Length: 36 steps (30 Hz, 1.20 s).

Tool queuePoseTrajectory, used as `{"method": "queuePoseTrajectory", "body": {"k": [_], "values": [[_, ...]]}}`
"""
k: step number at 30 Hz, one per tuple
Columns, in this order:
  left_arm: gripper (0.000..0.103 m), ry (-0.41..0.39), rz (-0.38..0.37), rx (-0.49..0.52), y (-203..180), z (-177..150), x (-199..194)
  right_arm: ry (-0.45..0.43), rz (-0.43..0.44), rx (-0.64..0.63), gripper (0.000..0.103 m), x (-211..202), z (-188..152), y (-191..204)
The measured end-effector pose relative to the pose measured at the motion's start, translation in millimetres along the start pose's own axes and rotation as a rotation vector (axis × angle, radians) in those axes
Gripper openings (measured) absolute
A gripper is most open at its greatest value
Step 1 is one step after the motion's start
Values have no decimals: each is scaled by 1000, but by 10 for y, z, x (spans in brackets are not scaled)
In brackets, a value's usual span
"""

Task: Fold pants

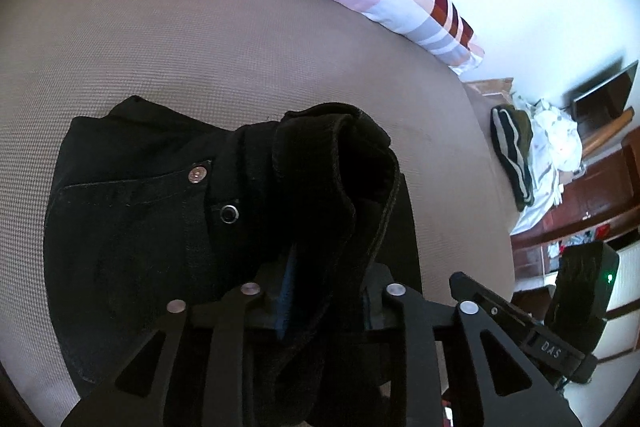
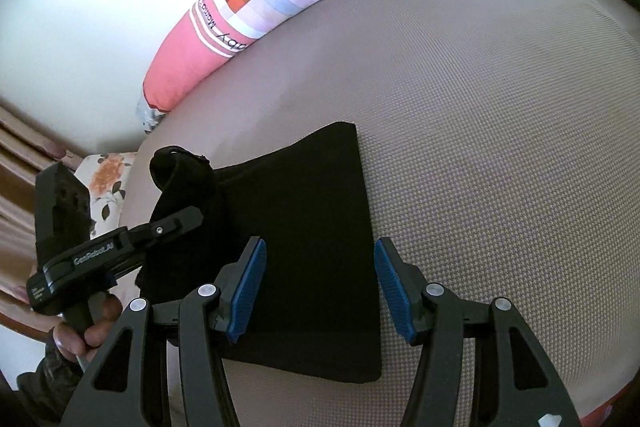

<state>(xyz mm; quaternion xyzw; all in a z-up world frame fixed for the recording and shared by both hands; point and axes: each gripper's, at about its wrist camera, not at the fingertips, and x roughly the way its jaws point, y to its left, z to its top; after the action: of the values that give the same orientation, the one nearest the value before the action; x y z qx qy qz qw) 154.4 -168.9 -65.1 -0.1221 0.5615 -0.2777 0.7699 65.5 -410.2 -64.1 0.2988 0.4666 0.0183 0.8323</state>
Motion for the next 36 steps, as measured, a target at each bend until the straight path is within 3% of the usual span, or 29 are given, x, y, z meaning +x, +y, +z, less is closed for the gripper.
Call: {"method": "queuePoseTrajectory", "body": {"k": [2, 7, 11, 14, 18, 23, 30, 36], "values": [[47, 11, -11, 6, -52, -6, 1, 7, -6, -4, 55, 23, 18, -5], [64, 3, -85, 87, -207, -71, -188, 16, -23, -10, 55, 74, 81, 1], [66, -78, -64, 139, -191, -107, -486, 29, 10, -12, 57, 100, 127, 21], [66, -163, 38, 151, -8, -125, -703, 59, 63, -23, 61, 159, 170, 66], [66, -211, 146, 102, 347, -161, -872, 125, 130, -67, 63, 302, 197, 204], [66, -211, 242, 48, 705, -254, -872, 213, 169, -116, 65, 560, 160, 346], [66, -198, 262, -37, 995, -406, -827, 246, 198, -128, 65, 798, 171, 343], [66, -178, 268, -69, 1087, -450, -741, 236, 284, -133, 59, 959, 322, 344]]}}
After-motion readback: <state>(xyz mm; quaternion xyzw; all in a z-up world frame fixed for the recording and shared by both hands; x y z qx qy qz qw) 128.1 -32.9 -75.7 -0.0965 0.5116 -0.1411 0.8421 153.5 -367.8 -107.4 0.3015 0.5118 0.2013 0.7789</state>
